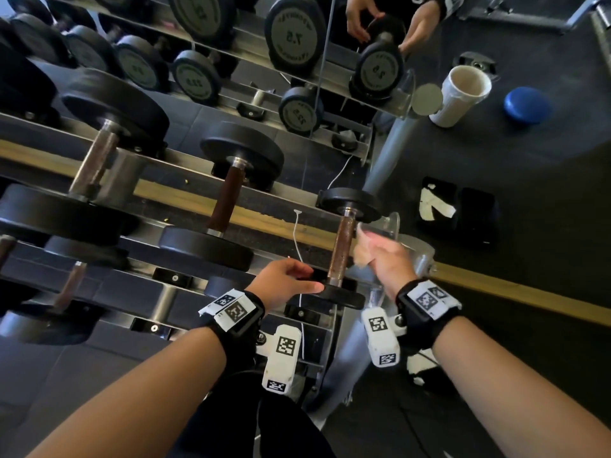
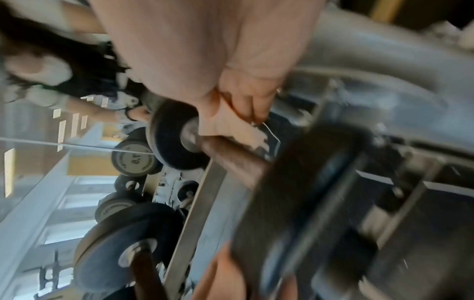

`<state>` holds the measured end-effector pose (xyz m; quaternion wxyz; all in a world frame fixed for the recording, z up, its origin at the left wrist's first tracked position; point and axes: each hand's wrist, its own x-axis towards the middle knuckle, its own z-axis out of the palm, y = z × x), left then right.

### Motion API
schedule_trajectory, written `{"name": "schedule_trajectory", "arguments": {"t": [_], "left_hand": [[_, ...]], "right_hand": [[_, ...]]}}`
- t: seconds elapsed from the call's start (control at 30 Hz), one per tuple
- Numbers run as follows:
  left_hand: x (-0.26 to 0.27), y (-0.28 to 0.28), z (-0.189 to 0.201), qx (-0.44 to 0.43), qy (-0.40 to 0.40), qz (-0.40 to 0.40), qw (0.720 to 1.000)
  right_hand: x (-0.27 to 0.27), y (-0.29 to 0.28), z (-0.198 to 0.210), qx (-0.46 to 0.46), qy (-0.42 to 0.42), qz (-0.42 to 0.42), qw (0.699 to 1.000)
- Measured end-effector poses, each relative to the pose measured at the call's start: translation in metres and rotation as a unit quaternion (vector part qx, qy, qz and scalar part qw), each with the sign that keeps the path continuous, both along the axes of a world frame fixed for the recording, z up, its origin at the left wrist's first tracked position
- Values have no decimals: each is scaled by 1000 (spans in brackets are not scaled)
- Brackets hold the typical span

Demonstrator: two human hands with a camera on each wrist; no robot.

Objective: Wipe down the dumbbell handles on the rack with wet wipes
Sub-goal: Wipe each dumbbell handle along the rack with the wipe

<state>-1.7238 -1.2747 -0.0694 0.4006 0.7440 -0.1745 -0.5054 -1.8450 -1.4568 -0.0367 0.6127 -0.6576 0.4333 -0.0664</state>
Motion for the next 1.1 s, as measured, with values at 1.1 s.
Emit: {"name": "schedule_trajectory", "arguments": {"t": [1.1], "left_hand": [[-5, 7, -26, -14, 4, 72, 997]], "right_hand": [[54, -36, 11, -442, 96, 558, 696]]}}
